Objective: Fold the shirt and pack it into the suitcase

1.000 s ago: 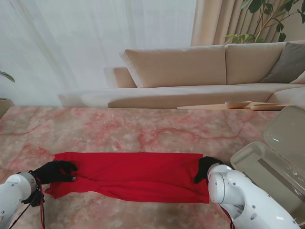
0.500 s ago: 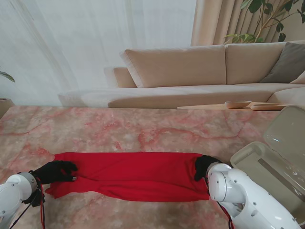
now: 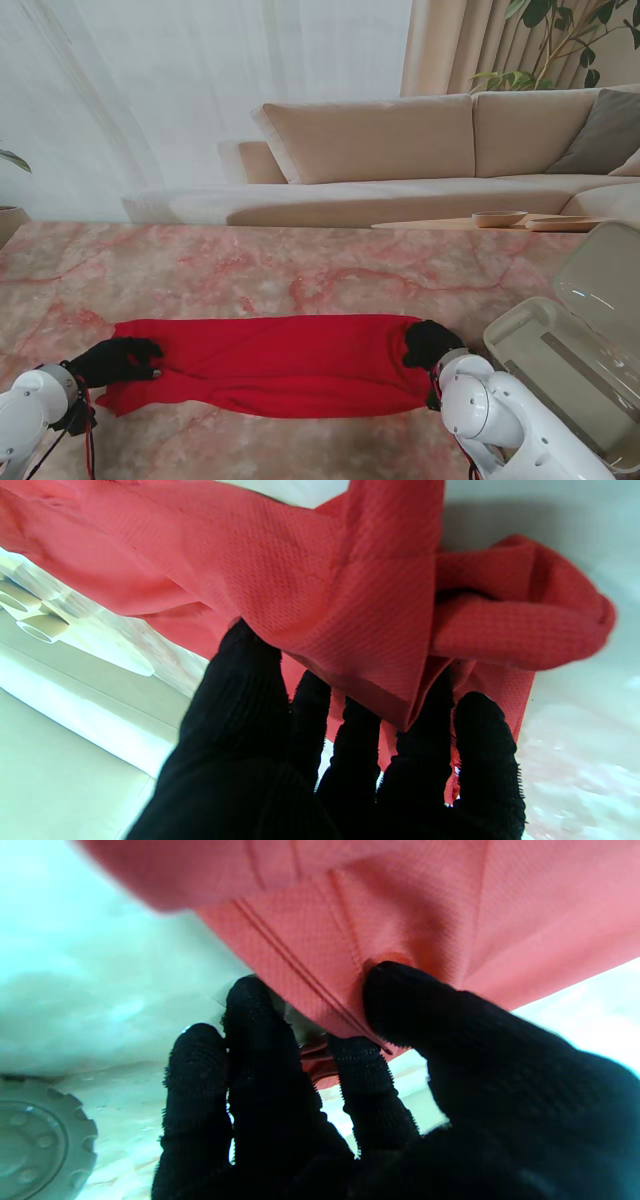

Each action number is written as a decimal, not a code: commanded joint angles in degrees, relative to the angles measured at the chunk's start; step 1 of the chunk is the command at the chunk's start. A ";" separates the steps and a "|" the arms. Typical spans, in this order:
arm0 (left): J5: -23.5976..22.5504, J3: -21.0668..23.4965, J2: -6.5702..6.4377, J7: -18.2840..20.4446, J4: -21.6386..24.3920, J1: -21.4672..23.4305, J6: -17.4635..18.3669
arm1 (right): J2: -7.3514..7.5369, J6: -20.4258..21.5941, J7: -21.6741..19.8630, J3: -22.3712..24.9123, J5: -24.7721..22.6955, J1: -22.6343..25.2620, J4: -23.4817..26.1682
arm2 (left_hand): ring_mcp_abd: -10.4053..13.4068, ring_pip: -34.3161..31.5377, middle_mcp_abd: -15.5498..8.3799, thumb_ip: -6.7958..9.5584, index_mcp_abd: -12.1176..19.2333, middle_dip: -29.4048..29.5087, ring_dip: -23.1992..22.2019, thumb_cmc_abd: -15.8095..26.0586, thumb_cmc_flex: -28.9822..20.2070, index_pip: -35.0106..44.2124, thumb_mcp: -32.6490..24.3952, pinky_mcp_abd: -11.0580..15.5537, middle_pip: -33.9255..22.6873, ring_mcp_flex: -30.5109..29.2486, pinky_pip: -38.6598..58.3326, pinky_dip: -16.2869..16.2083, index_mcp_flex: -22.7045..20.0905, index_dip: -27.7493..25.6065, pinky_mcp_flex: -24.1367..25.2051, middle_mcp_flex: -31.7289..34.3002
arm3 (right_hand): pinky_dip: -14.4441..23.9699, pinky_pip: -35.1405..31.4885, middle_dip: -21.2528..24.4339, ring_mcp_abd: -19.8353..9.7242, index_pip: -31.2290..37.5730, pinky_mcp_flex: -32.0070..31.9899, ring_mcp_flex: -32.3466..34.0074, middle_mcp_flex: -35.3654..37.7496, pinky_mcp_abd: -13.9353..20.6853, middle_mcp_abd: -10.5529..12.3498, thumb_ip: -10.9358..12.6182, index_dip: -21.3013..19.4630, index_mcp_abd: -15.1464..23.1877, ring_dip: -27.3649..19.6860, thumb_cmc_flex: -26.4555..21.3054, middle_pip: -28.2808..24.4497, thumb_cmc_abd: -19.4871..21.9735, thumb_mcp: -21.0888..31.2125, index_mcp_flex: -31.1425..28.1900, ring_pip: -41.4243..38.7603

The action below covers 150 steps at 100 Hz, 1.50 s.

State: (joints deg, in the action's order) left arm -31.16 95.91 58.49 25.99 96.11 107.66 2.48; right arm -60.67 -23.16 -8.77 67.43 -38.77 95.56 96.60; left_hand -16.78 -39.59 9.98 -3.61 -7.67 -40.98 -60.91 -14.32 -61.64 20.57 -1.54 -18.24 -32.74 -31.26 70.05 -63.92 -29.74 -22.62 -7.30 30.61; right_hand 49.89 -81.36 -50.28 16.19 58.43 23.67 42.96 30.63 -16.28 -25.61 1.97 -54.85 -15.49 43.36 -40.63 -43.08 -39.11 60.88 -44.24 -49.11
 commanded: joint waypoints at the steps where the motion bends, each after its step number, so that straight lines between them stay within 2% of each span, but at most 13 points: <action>1: -0.10 0.54 0.51 -0.89 0.21 1.44 0.00 | -0.98 0.34 0.11 0.11 0.63 2.09 -1.00 | -1.12 0.45 0.77 1.54 -0.77 1.10 0.52 2.84 -1.68 0.94 2.09 -1.55 1.83 0.53 0.23 0.57 -1.09 -0.01 0.14 -0.47 | 1.07 -2.27 4.64 0.35 4.59 0.63 -2.61 1.53 0.42 6.64 6.07 -1.46 1.75 -1.19 -0.12 1.42 -0.36 5.34 -0.14 3.60; 27: -0.89 3.81 1.19 -3.64 1.90 3.30 -0.58 | -2.13 1.74 4.13 2.56 3.65 4.03 1.36 | -1.33 0.49 0.87 1.53 -0.73 1.20 0.57 3.09 -1.82 1.06 2.15 -1.72 1.95 0.41 0.16 0.64 -1.35 0.01 0.15 -0.23 | 0.80 -2.50 4.80 0.35 5.55 0.90 -2.16 1.79 0.08 6.68 7.97 -1.31 1.54 -1.58 0.30 0.88 -0.48 5.77 -0.27 3.71; 46: -1.33 4.62 1.25 -3.78 1.41 3.40 -1.52 | -3.14 2.36 6.36 4.48 9.16 5.26 3.39 | -1.47 0.48 1.01 1.55 -0.80 1.24 0.56 3.22 -1.93 0.93 2.18 -1.87 2.09 0.35 0.06 0.72 -1.51 0.08 0.18 -0.15 | 0.78 -2.73 4.86 0.51 5.90 0.87 -2.20 1.85 -0.04 6.57 8.93 -1.28 1.29 -1.64 0.29 0.70 -0.61 5.99 -0.40 3.63; 77: 0.28 1.76 0.69 -1.51 -1.89 0.79 -1.62 | -3.91 2.86 7.43 6.61 14.30 6.15 6.72 | -1.51 0.42 1.03 1.58 -0.71 1.21 0.51 3.35 -2.10 0.61 2.20 -1.96 2.17 0.50 0.12 0.71 -1.40 0.18 0.25 -0.22 | 0.73 -2.99 4.97 0.70 6.10 0.83 -2.06 2.20 -0.23 6.45 10.69 -1.03 1.15 -1.73 0.24 0.56 -0.93 5.62 -0.77 3.51; 117: 2.05 -1.53 -0.05 1.84 -4.29 -1.26 -1.18 | -4.62 3.83 9.10 8.25 17.57 5.91 9.33 | -1.57 0.27 0.99 1.58 -0.75 1.14 0.43 3.63 -2.17 0.64 2.20 -1.70 2.05 0.63 0.30 0.68 -1.18 0.14 0.32 -0.27 | 0.49 -3.32 4.52 1.03 6.42 1.97 -0.47 3.64 -0.58 6.48 13.23 -0.90 1.30 -1.50 0.61 -0.17 -1.72 5.65 -1.59 2.48; 150: 3.50 -4.39 -0.33 3.18 -4.92 -2.15 -1.59 | -4.89 4.06 9.54 10.41 19.08 5.83 12.29 | -1.73 0.03 1.15 1.65 -1.00 1.11 0.33 3.82 -2.73 0.57 2.07 -1.62 1.98 0.80 0.73 0.53 -0.98 0.19 0.42 -0.54 | 0.15 -4.00 2.86 1.54 6.52 3.97 1.70 4.87 -0.49 5.92 14.54 -0.77 1.15 -0.59 0.51 -0.52 -2.24 5.60 -2.07 -0.09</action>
State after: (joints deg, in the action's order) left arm -27.78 93.39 57.67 27.73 93.39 104.30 1.38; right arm -65.33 -19.28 1.12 77.19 -20.34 101.45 107.47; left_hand -16.83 -41.88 7.92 -3.61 -8.51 -44.12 -61.45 -12.60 -61.67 21.53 -1.54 -18.86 -37.13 -31.13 70.05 -63.89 -29.74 -22.62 -7.30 29.91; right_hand 49.89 -82.78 -46.17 16.94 60.49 26.63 42.76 34.99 -16.58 -20.15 10.85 -54.87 -16.40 42.60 -39.98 -42.54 -41.42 61.71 -44.38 -47.75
